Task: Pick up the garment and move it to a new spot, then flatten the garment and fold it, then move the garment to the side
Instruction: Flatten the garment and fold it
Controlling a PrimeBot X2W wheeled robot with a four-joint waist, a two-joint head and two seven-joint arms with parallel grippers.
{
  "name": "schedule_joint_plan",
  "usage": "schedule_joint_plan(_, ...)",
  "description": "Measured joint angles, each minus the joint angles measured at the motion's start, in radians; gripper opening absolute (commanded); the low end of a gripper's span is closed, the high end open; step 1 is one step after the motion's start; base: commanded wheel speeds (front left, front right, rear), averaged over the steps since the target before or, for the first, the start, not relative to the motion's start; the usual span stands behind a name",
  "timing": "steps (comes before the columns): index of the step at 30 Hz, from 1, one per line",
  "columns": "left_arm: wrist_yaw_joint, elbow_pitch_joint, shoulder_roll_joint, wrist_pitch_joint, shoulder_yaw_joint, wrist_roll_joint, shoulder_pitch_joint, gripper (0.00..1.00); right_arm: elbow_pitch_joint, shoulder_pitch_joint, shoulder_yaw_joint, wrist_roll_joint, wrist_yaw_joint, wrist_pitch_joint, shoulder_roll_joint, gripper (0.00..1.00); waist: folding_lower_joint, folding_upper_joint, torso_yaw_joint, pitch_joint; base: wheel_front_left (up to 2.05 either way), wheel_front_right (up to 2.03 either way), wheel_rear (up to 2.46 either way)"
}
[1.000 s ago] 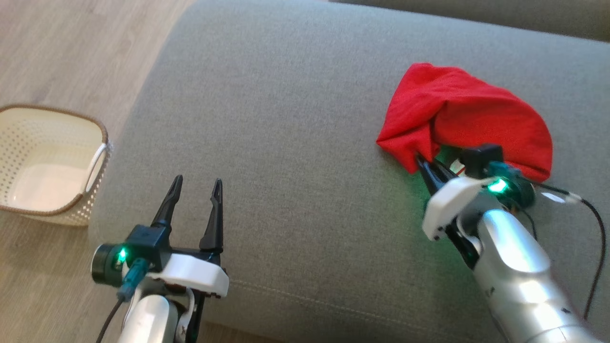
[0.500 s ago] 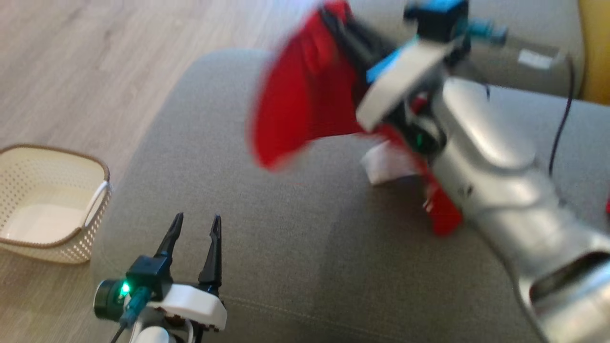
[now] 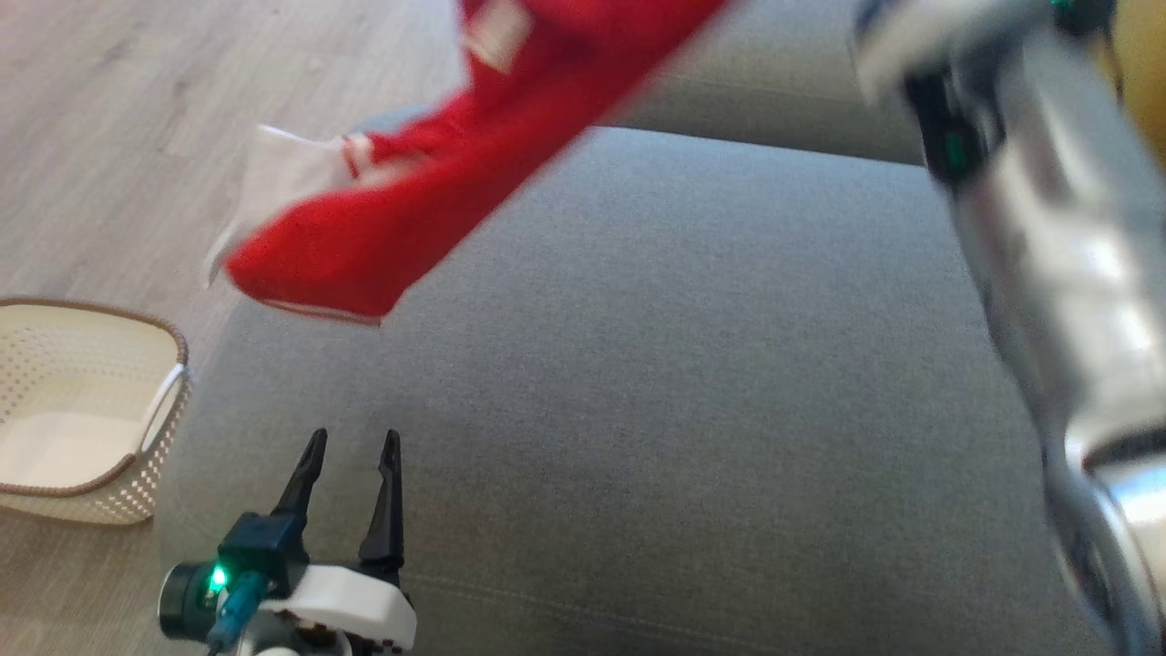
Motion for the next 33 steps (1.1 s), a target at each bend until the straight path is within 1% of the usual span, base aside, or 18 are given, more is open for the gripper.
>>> schedule_joint_plan(4, 0.000, -0.002, 0.000, 0.000, -0.001, 0.000, 0.000, 1.00, 0.084, 0.211, -0.119, -0.019, 0.000, 0.000, -0.047, 0.00, 0.0001, 0.0000, -0.020, 0.018, 0.00, 0.00, 0.00)
schedule_joint_plan(5, 0.000, -0.002, 0.000, 0.000, -0.002, 0.000, 0.000, 1.00, 0.118, 0.322, -0.190, -0.017, 0.000, 0.001, -0.077, 0.00, 0.0001, 0.0000, -0.034, 0.027, 0.00, 0.00, 0.00)
schedule_joint_plan(7, 0.000, -0.002, -0.001, 0.000, -0.003, 0.000, -0.001, 1.00, 0.141, 0.411, -0.253, -0.026, 0.000, 0.001, -0.111, 0.00, 0.0001, 0.0000, -0.052, 0.038, 0.00, 0.00, 0.00)
schedule_joint_plan(10, -0.002, 0.002, -0.001, 0.000, -0.005, 0.004, -0.009, 1.00, 0.167, 0.478, -0.332, -0.085, 0.000, 0.001, -0.150, 0.00, 0.0001, 0.0000, -0.084, 0.054, 0.00, 0.00, 0.00)
schedule_joint_plan(12, -0.006, 0.004, -0.002, 0.000, -0.007, 0.010, -0.022, 1.00, 0.178, 0.490, -0.370, -0.157, 0.000, 0.001, -0.170, 0.02, 0.0001, 0.0000, -0.106, 0.064, 0.00, 0.00, 0.00)
schedule_joint_plan(13, -0.007, 0.006, -0.002, 0.000, -0.008, 0.010, -0.030, 1.00, 0.183, 0.489, -0.397, -0.185, 0.000, 0.001, -0.171, 0.59, 0.0001, 0.0000, -0.116, 0.068, 0.00, 0.00, 0.00)
schedule_joint_plan(14, -0.008, 0.007, -0.003, 0.000, -0.008, 0.010, -0.039, 1.00, 0.193, 0.488, -0.424, -0.204, 0.000, 0.001, -0.170, 1.00, 0.0001, 0.0000, -0.125, 0.071, 0.00, 0.00, 0.00)
schedule_joint_plan(17, -0.008, 0.010, -0.004, 0.000, -0.013, 0.010, -0.058, 1.00, 0.213, 0.489, -0.468, -0.279, 0.000, 0.001, -0.155, 1.00, 0.0002, 0.0000, -0.149, 0.076, 0.00, 0.00, 0.00)
schedule_joint_plan(21, -0.008, 0.017, -0.005, 0.000, -0.020, 0.010, -0.060, 1.00, 0.196, 0.489, -0.508, -0.375, 0.000, 0.001, -0.113, 1.00, 0.0001, 0.0000, -0.173, 0.067, 0.00, 0.00, 0.00)
schedule_joint_plan(23, -0.007, 0.017, -0.006, 0.000, -0.019, 0.010, -0.060, 1.00, 0.155, 0.489, -0.513, -0.418, 0.000, 0.001, -0.087, 1.00, 0.0001, 0.0000, -0.181, 0.059, 0.00, 0.00, 0.00)
schedule_joint_plan(25, -0.004, 0.016, -0.006, 0.000, -0.018, 0.010, -0.060, 1.00, 0.075, 0.489, -0.505, -0.449, 0.000, 0.001, -0.051, 1.00, 0.0001, 0.0000, -0.188, 0.049, 0.00, 0.00, 0.00)
schedule_joint_plan(26, -0.004, 0.014, -0.006, 0.000, -0.017, 0.009, -0.060, 1.00, 0.031, 0.490, -0.488, -0.457, 0.000, 0.001, -0.032, 1.00, 0.0001, 0.0000, -0.191, 0.044, 0.00, 0.00, 0.00)
schedule_joint_plan(28, 0.001, 0.008, -0.006, 0.000, -0.014, 0.008, -0.059, 1.00, -0.074, 0.503, -0.423, -0.468, 0.000, 0.001, -0.002, 1.00, 0.0001, 0.0000, -0.197, 0.033, 0.00, 0.00, 0.00)
schedule_joint_plan(30, 0.005, -0.007, -0.006, 0.000, -0.011, 0.002, -0.057, 1.00, -0.189, 0.545, -0.346, -0.468, 0.000, 0.000, 0.013, 1.00, 0.0000, 0.0000, -0.203, 0.024, 0.00, 0.00, 0.00)
schedule_joint_plan(31, 0.005, -0.007, -0.006, 0.000, -0.011, 0.002, -0.057, 1.00, -0.189, 0.545, -0.346, -0.468, 0.000, 0.000, 0.013, 1.00, 0.0000, 0.0000, -0.203, 0.024, 0.00, 0.00, 0.00)
schedule_joint_plan(33, 0.009, -0.014, -0.006, 0.000, -0.011, -0.007, -0.055, 1.00, -0.292, 0.623, -0.281, -0.465, 0.000, 0.000, 0.018, 1.00, 0.0001, 0.0000, -0.204, 0.016, 0.00, 0.00, 0.00)
